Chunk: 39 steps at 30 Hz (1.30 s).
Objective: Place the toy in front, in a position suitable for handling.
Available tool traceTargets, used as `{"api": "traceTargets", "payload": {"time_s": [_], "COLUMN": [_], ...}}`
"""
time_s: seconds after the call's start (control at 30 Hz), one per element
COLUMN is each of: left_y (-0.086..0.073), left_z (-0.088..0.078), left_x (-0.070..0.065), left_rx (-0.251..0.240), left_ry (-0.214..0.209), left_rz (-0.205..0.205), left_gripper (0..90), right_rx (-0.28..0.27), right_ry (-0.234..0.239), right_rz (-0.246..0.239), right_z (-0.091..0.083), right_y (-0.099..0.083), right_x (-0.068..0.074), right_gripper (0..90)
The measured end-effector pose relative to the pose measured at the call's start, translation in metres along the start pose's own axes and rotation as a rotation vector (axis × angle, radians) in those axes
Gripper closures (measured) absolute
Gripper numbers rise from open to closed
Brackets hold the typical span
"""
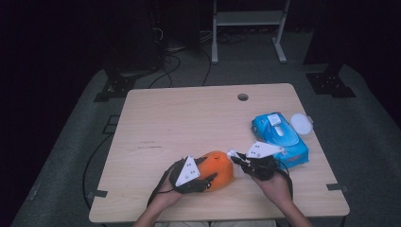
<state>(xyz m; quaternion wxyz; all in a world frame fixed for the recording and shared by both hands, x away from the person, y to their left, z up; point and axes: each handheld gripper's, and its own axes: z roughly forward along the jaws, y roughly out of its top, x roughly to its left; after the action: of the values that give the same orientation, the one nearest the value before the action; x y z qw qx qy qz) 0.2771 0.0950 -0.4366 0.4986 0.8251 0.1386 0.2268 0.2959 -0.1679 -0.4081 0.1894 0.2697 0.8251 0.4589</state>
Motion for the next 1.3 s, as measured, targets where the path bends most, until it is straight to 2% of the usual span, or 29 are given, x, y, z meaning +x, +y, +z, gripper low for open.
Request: {"api": "traceTargets", "payload": {"time_s": [0.07,0.13,0.17,0.2,0.27,0.33,0.4,0.5,0.53,0.6,0.67,0.73,0.8,0.83,0.9,0.97,1.03,1.07,1.1,1.13,1.17,1.23,1.3], "left_y": [0.001,0.001,0.001,0.0,0.0,0.0,-0.001,-0.005,-0.006,-0.005,-0.002,0.003,0.006,0.006,0.004,0.004,0.003,0.001,-0.001,-0.003,-0.004,-0.001,0.002], "left_z": [0.001,0.001,0.0,-0.001,-0.001,-0.001,-0.002,-0.002,-0.002,-0.004,-0.004,-0.001,0.0,0.0,-0.001,-0.001,-0.001,0.001,0.001,0.001,0.001,0.0,0.0], "left_x": [-0.002,-0.004,-0.002,0.0,0.004,0.007,0.01,0.016,0.017,0.017,0.013,0.005,0.0,-0.001,0.001,0.004,0.01,0.014,0.016,0.017,0.016,0.013,0.007], "left_rx": [-0.012,-0.009,-0.008,-0.004,-0.013,-0.02,-0.004,0.016,0.023,0.029,0.02,0.022,0.029,0.026,0.011,0.005,0.004,0.032,0.036,0.021,0.018,0.028,0.024], "left_ry": [-0.001,0.006,0.003,-0.001,-0.008,-0.006,0.002,-0.025,-0.033,-0.028,-0.024,-0.013,-0.009,-0.007,-0.019,-0.016,-0.014,-0.024,-0.034,-0.049,-0.051,-0.029,-0.021], "left_rz": [0.009,0.019,0.01,0.002,-0.048,-0.107,-0.149,-0.232,-0.242,-0.215,-0.178,-0.111,-0.062,-0.055,-0.069,-0.087,-0.164,-0.213,-0.232,-0.247,-0.249,-0.199,-0.139], "left_gripper": [40.6,40.5,40.0,38.6,31.8,22.0,13.6,10.9,14.4,25.9,31.2,34.5,35.1,35.2,35.0,29.7,17.5,10.3,9.2,13.8,19.3,26.7,31.8], "right_rx": [-0.039,-0.018,-0.007,-0.007,-0.008,0.002,0.007,0.011,0.011,0.005,-0.013,-0.049,-0.05,-0.048,-0.042,-0.034,-0.018,-0.008,-0.002,-0.005,-0.006,-0.01,-0.024], "right_ry": [0.031,0.018,0.01,0.023,0.036,0.021,0.014,0.018,0.021,0.015,0.027,0.063,0.062,0.057,0.061,0.053,0.039,0.028,0.013,0.019,0.025,0.017,0.035], "right_rz": [-0.04,-0.1,-0.11,-0.089,-0.055,-0.061,-0.05,-0.011,-0.001,-0.007,-0.035,-0.091,-0.152,-0.175,-0.166,-0.139,-0.126,-0.126,-0.121,-0.109,-0.097,-0.113,-0.131], "right_z": [-0.001,0.004,0.007,0.01,0.01,0.01,0.009,0.008,0.008,0.007,0.004,0.004,0.004,0.004,0.004,0.003,0.004,0.005,0.006,0.006,0.006,0.006,0.005], "right_y": [0.005,0.011,0.01,0.007,0.004,0.002,0.0,-0.003,-0.004,-0.001,0.005,0.014,0.02,0.023,0.024,0.02,0.015,0.013,0.011,0.011,0.011,0.013,0.017], "right_x": [0.007,0.016,0.017,0.015,0.011,0.01,0.008,0.0,-0.002,0.001,0.009,0.025,0.039,0.043,0.04,0.032,0.026,0.024,0.022,0.02,0.019,0.023,0.031], "right_gripper": [81.4,81.4,81.5,81.5,81.6,81.5,81.5,81.5,81.5,81.5,81.5,81.5,81.5,81.5,81.6,81.6,81.6,81.6,81.6,81.6,81.6,81.6,81.6]}}
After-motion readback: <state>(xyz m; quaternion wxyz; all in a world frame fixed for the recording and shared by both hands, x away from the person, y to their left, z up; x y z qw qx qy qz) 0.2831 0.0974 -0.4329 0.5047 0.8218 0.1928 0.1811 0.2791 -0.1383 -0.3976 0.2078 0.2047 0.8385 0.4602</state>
